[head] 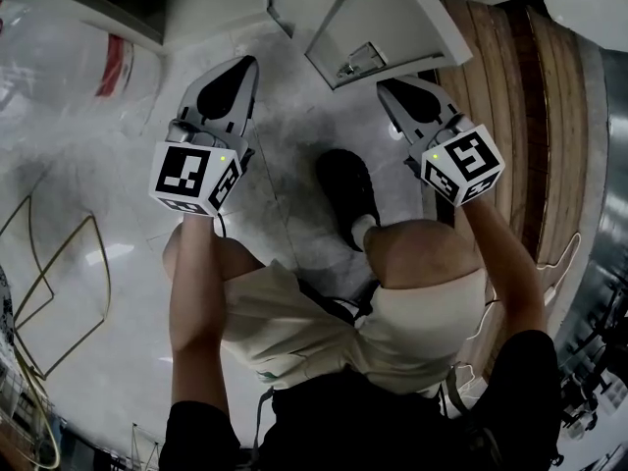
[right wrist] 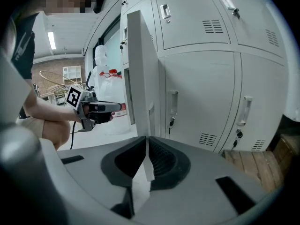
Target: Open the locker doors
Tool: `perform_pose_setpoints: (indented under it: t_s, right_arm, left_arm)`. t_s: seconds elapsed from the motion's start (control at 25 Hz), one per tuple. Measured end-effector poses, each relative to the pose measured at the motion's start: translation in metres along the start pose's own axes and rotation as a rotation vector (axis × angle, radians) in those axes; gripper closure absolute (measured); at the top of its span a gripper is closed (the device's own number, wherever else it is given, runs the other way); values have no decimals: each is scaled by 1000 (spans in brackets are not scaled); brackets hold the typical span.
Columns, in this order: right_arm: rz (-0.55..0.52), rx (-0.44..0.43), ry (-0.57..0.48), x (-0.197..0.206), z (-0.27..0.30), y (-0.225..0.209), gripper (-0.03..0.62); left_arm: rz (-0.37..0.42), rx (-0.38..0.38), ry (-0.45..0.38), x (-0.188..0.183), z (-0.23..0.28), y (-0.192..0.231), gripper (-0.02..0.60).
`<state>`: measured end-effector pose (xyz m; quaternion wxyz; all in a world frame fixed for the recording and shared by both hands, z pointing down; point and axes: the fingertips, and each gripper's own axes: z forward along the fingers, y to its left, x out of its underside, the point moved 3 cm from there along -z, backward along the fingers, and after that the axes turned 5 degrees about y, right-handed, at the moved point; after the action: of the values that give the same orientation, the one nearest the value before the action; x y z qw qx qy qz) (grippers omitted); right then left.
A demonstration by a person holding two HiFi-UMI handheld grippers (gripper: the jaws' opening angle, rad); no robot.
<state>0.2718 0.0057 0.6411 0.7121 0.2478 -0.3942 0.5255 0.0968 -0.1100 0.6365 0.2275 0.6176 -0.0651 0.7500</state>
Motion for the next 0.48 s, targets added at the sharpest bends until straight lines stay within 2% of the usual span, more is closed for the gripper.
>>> perform_pose_setpoints:
  t_s: [0.48]
  right_arm:
    - [29,-37,-17,-5,-23,-9,589]
  left_arm:
    - [78,-6,0,-13,0,-8,563]
